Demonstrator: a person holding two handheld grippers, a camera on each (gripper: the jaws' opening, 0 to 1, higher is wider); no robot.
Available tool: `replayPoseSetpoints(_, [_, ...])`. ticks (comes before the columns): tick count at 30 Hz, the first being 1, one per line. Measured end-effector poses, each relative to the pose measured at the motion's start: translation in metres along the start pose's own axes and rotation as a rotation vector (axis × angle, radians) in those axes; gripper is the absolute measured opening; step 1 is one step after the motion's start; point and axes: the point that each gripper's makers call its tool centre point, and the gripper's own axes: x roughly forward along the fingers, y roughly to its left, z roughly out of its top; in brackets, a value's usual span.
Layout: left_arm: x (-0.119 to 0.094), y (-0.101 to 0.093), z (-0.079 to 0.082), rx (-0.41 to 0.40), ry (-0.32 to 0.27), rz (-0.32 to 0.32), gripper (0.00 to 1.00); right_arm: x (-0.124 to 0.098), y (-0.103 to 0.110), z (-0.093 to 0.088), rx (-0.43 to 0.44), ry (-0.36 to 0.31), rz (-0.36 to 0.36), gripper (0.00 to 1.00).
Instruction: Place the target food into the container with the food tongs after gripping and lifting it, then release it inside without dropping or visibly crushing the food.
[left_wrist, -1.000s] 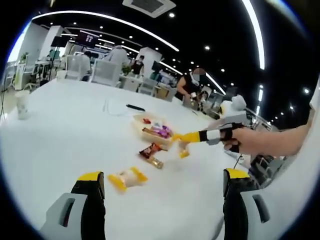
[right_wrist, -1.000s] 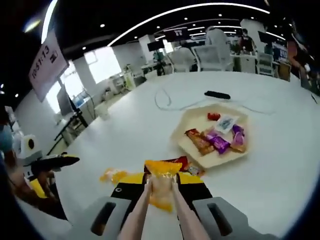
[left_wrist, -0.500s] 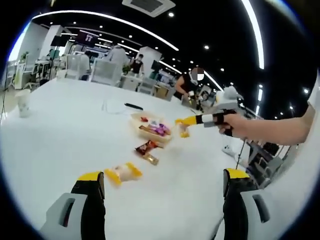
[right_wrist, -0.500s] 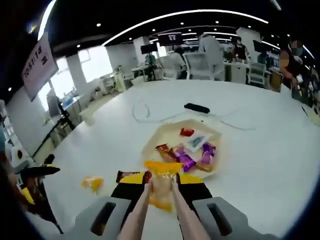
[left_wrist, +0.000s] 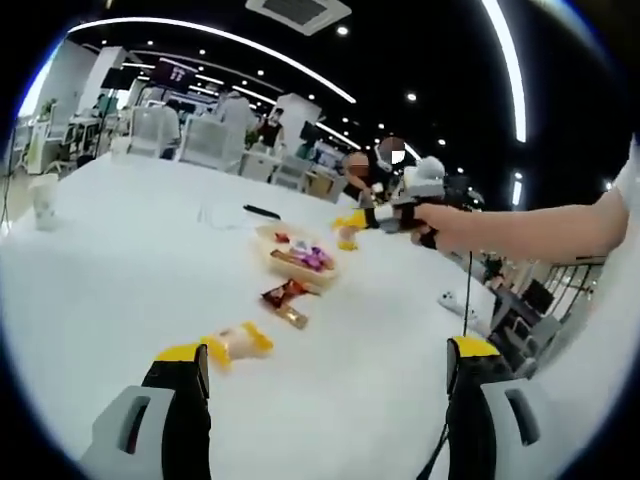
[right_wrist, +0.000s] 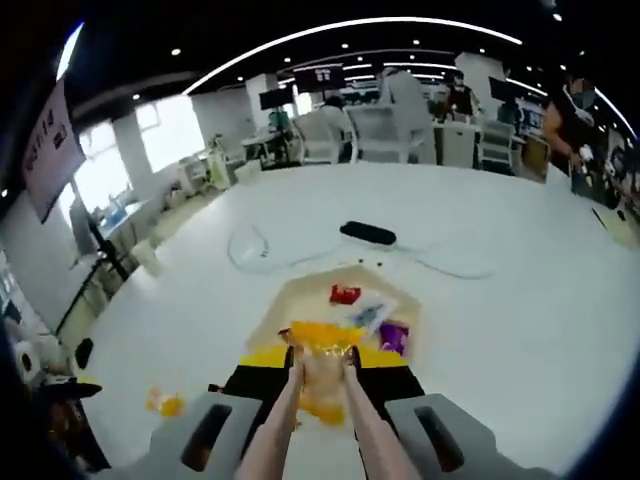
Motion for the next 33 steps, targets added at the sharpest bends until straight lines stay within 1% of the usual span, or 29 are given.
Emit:
replayPoseSetpoints(1, [-0.001,0.000,0.003,-0.001,-0.010,0.000,0.99,0.000,-0.004,0.004,-0.062,0.008,-0.037,0.23])
replayPoseSetpoints(2, [-0.003,0.001,0.009,-0.019,-0.039,-0.002,0.99,0.000,-0.009,0.008,-0.124,0.015,-0.074,0.23])
replayPoseSetpoints(3, [-0.004,0.001,0.011,-0.032,-0.052,-0.005,0.99,0.004,-0.007,0.019,-0.195,0.011,-0.091,0.23])
replayPoseSetpoints(4, [-0.005,0.002,0.016,-0.075,-0.073,-0.014,0.99,0.006,-0.004,0.022,-0.168,0.007,-0.080,0.23])
replayPoseSetpoints(5, [-0.005,0.005,0.017,-0.080,-0.077,-0.015,0.99,0.008,-0.002,0.025,-0.155,0.004,-0.071,0.23])
replayPoseSetpoints(7, [-0.007,0.009,0.019,-0.073,-0.076,-0.012,0.99,0.013,-0.002,0.032,-0.136,-0.007,-0.065,0.23])
replayPoseSetpoints(8, [-0.009,0.013,0.021,-0.062,-0.077,-0.003,0.99,0.019,0.000,0.036,-0.127,-0.013,-0.054,0.23])
replayPoseSetpoints(9, [-0.011,0.018,0.022,-0.055,-0.079,0.011,0.99,0.022,0.000,0.037,-0.128,-0.016,-0.050,0.23])
replayPoseSetpoints(10, [-0.012,0.020,0.023,-0.059,-0.084,0.020,0.99,0.027,0.001,0.037,-0.120,-0.021,-0.039,0.23])
replayPoseSetpoints(12, [-0.015,0.027,0.022,-0.074,-0.094,0.040,0.99,0.037,0.002,0.032,-0.041,-0.017,-0.020,0.23])
replayPoseSetpoints(18, [-0.014,0.032,0.012,-0.073,-0.069,0.069,0.99,0.051,0.003,0.032,0.016,-0.052,-0.004,0.24])
replayPoseSetpoints(23, [-0.011,0.040,0.013,-0.081,-0.066,0.074,0.99,0.052,0.004,0.031,0.048,-0.057,-0.011,0.27])
replayPoseSetpoints(26, [-0.008,0.047,0.015,-0.081,-0.067,0.080,0.99,0.050,0.006,0.030,0.025,-0.059,-0.003,0.27])
replayPoseSetpoints(27, [-0.008,0.048,0.015,-0.082,-0.068,0.080,0.99,0.050,0.010,0.030,0.027,-0.062,0.022,0.27])
replayPoseSetpoints(29, [-0.005,0.051,0.016,-0.089,-0.073,0.083,0.99,0.048,0.017,0.028,0.017,-0.066,0.048,0.28])
replayPoseSetpoints(30, [-0.004,0.051,0.016,-0.092,-0.067,0.082,0.99,0.048,0.025,0.021,0.002,-0.042,0.097,0.28])
replayPoseSetpoints(31, [-0.004,0.050,0.015,-0.088,-0.061,0.080,0.99,0.048,0.027,0.018,-0.006,-0.034,0.105,0.28])
replayPoseSetpoints(33, [-0.004,0.050,0.017,-0.076,-0.064,0.077,0.99,0.045,0.030,0.011,-0.062,-0.027,0.117,0.28])
